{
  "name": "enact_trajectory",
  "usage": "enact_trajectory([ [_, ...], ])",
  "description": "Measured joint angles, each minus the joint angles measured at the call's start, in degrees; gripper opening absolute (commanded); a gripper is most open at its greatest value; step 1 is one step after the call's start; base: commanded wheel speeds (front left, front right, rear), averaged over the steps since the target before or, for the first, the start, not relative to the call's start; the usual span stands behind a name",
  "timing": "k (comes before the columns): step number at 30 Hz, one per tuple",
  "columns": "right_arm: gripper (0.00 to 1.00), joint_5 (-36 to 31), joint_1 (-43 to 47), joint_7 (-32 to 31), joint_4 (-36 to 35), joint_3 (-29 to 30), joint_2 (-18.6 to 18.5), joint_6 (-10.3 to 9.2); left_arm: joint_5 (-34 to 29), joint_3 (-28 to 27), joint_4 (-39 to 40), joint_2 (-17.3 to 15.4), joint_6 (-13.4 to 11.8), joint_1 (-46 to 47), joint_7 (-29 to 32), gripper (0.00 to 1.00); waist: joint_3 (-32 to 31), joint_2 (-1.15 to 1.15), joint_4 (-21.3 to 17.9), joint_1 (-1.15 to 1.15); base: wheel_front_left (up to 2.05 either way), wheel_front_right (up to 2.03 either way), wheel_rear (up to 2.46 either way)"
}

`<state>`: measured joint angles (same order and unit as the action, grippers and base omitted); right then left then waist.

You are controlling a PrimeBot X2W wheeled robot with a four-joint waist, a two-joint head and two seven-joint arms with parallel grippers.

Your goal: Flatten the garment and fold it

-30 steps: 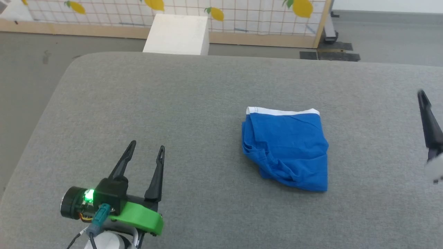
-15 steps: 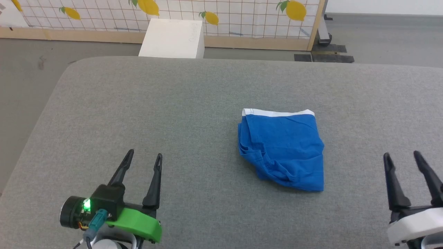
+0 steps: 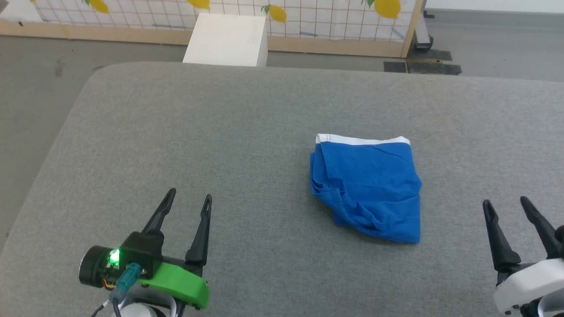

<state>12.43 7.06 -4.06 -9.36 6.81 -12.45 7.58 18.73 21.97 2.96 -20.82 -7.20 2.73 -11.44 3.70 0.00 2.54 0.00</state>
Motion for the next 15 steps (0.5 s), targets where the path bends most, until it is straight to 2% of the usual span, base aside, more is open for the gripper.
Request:
enact_trajectory([
  [5,1.0,5.5,-2.2,-12.9,0.0,-2.0,-5.8,0.0,-0.1,0.5,1.8,-0.7,-0.2,1.1,4.6,1.0,1.9,0.0,1.0,0.0,0.0,0.0,0.0],
  [10,1.0,13.4,-9.0,-27.9,0.2,-2.4,-10.2,-0.01,0.5,0.3,4.9,-0.6,-1.3,3.8,9.8,1.0,4.4,0.0,2.7,0.0,0.0,0.0,0.0],
  [15,1.0,17.5,-15.7,-39.7,3.9,-3.4,-11.3,-0.01,0.9,0.6,7.2,-0.3,-1.7,5.4,12.4,1.0,6.7,0.0,5.0,0.0,0.0,0.0,0.0],
])
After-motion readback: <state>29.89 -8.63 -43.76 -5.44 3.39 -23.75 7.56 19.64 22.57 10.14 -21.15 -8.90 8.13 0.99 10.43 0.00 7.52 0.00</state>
